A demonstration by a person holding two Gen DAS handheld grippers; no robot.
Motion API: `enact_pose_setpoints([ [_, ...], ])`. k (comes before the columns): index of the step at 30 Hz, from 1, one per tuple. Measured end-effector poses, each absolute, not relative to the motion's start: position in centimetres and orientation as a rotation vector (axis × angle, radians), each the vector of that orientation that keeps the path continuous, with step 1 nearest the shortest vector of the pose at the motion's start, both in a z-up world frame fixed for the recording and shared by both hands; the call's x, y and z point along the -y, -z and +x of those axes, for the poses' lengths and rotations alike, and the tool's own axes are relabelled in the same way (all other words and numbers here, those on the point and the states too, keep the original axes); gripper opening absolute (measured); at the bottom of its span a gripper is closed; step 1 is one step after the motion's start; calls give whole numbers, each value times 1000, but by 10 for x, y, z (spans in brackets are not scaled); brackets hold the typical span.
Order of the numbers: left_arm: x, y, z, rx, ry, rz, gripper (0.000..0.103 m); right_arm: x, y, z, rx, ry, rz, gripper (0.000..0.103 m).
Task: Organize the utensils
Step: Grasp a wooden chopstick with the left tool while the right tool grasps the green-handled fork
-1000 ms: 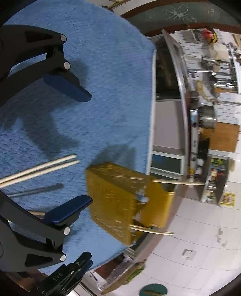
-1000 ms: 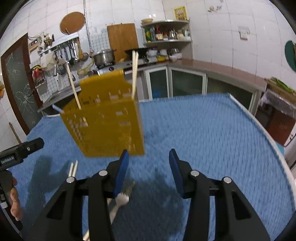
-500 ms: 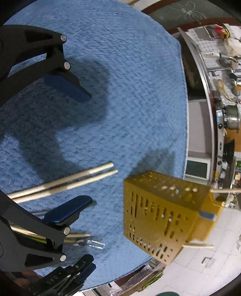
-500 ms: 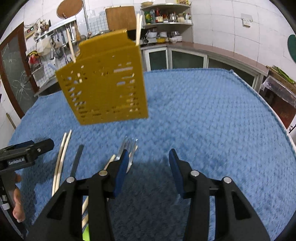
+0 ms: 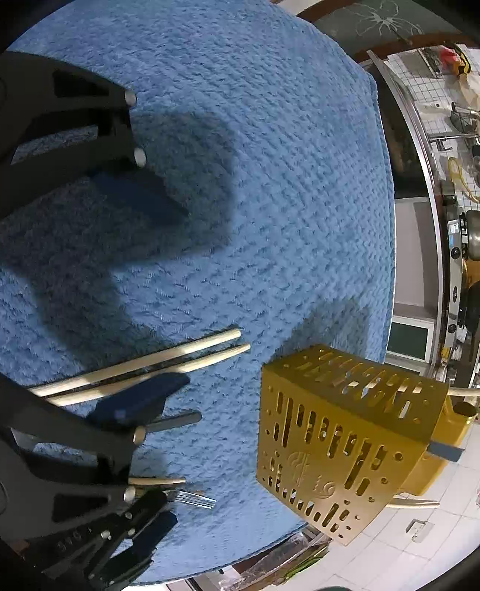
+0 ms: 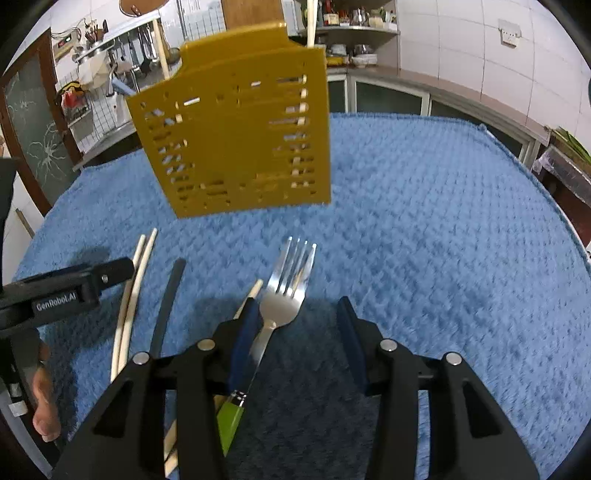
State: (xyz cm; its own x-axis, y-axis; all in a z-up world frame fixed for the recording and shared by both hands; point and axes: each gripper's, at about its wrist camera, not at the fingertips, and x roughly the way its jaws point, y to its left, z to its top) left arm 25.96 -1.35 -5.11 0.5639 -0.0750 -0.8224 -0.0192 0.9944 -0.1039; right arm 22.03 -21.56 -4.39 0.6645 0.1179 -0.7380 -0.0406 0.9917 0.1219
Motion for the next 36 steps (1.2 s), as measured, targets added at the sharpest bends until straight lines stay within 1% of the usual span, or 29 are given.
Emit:
enact_pose_setpoints([
  [1, 14, 51, 260, -970, 38, -104, 70, 215, 46, 221, -846, -91, 98, 38],
  [2, 14, 51, 261, -969, 43, -104, 64, 214, 47, 222, -850, -93, 95, 36],
  [3, 15, 51, 260, -968, 45, -103, 59, 213, 46, 222, -849, -93, 95, 32],
  [4, 16, 50, 261, -965, 48, -101, 56, 213, 46, 222, -850, -97, 95, 26],
  [5, 17, 50, 261, -966, 56, -101, 52, 213, 45, 223, -851, -104, 98, 24],
  [6, 18, 50, 261, -967, 63, -101, 50, 213, 44, 223, -853, -110, 101, 19],
  [7, 20, 49, 262, -968, 67, -99, 49, 213, 44, 224, -857, -120, 107, 17],
  [10, 22, 48, 261, -966, 79, -100, 45, 214, 43, 225, -867, -131, 110, 16],
  [11, 24, 48, 261, -971, 85, -99, 39, 216, 43, 226, -872, -133, 118, 16],
  [12, 25, 48, 262, -976, 92, -98, 37, 218, 42, 227, -878, -133, 133, 16],
  [17, 27, 49, 265, -986, 95, -91, 32, 225, 42, 234, -915, -131, 172, 16],
  [21, 28, 49, 269, -998, 98, -87, 29, 224, 42, 241, -954, -106, 181, 20],
  [24, 31, 49, 275, -1001, 99, -73, 27, 220, 41, 248, -977, -80, 158, 21],
  [28, 31, 49, 278, -1004, 99, -70, 21, 223, 41, 260, -1003, -68, 180, 20],
  [30, 29, 48, 278, -1000, 103, -76, 15, 224, 41, 262, -1004, -78, 186, 20],
  [32, 26, 49, 279, -1001, 110, -89, 12, 227, 40, 263, -1007, -88, 196, 19],
  [34, 24, 48, 281, -1003, 122, -101, 8, 233, 38, 262, -1004, -100, 217, 12],
  [36, 23, 48, 281, -1004, 135, -109, 8, 238, 37, 261, -1001, -103, 224, 10],
])
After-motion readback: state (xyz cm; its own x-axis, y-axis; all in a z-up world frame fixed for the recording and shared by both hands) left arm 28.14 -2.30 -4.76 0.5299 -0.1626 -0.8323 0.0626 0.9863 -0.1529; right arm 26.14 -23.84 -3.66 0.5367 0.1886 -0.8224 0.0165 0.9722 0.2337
